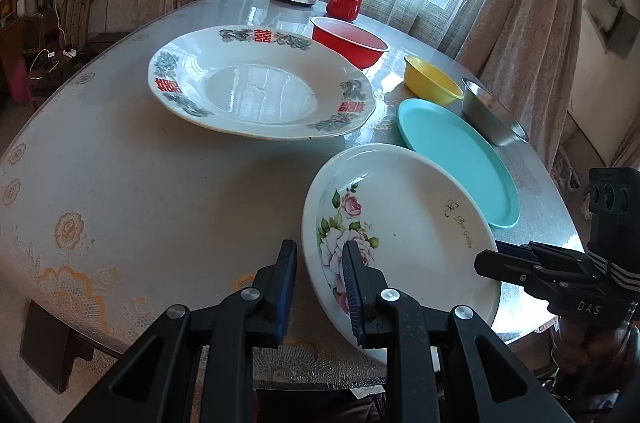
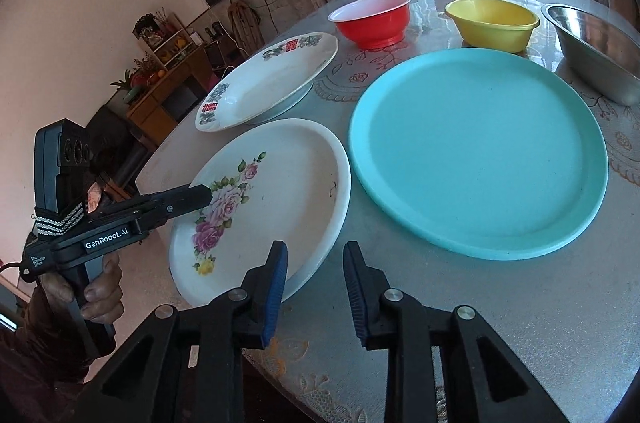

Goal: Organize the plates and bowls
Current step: 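Lift the rose plate with the left tool toward the teal plate, then lower the rose plate onto the teal plate and open the left tool, then move the left tool to the rim of the red-character white plate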

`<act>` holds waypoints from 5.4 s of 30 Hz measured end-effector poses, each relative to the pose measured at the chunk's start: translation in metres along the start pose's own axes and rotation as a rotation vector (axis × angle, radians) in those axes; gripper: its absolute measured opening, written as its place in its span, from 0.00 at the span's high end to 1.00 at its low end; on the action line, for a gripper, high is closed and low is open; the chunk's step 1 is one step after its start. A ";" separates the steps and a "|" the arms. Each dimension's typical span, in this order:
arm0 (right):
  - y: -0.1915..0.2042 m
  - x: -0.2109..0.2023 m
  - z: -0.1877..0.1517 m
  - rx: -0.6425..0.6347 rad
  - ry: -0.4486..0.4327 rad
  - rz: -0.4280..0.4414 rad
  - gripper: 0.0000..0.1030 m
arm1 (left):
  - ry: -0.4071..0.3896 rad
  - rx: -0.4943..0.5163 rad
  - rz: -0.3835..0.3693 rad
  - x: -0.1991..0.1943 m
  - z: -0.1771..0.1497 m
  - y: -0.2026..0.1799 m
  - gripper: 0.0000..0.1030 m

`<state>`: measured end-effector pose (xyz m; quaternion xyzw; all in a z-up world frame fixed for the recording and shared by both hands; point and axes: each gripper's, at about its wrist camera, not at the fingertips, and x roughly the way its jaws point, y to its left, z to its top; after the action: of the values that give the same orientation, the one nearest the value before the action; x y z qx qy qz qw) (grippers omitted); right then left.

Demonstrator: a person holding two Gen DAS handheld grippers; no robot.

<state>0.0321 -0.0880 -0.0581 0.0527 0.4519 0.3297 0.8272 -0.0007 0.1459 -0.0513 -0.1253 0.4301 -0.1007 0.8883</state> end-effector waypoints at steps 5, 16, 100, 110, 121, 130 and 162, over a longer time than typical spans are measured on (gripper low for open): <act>0.005 0.001 0.000 -0.028 0.001 -0.009 0.76 | -0.023 0.023 0.019 -0.003 -0.002 -0.007 0.83; 0.000 -0.023 0.002 -0.014 -0.056 -0.006 0.76 | -0.078 0.079 -0.008 -0.014 0.015 -0.026 0.83; -0.103 -0.075 0.035 0.259 -0.241 -0.438 0.62 | -0.095 0.195 0.107 0.043 0.081 -0.111 0.60; -0.074 -0.071 0.049 0.166 -0.247 -0.367 0.61 | -0.155 0.126 0.133 0.010 0.084 -0.079 0.59; -0.029 -0.033 0.077 0.024 -0.181 -0.197 0.60 | -0.216 -0.046 0.249 -0.022 0.086 -0.002 0.53; 0.000 0.000 0.094 -0.034 -0.119 -0.129 0.59 | -0.219 -0.179 0.329 -0.032 0.080 0.056 0.50; 0.001 0.097 0.165 0.013 0.010 -0.119 0.51 | -0.094 -0.336 0.257 0.028 0.123 0.117 0.64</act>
<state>0.1976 0.0048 -0.0300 0.0296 0.4604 0.2773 0.8427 0.1218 0.2655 -0.0339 -0.2205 0.4113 0.0924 0.8796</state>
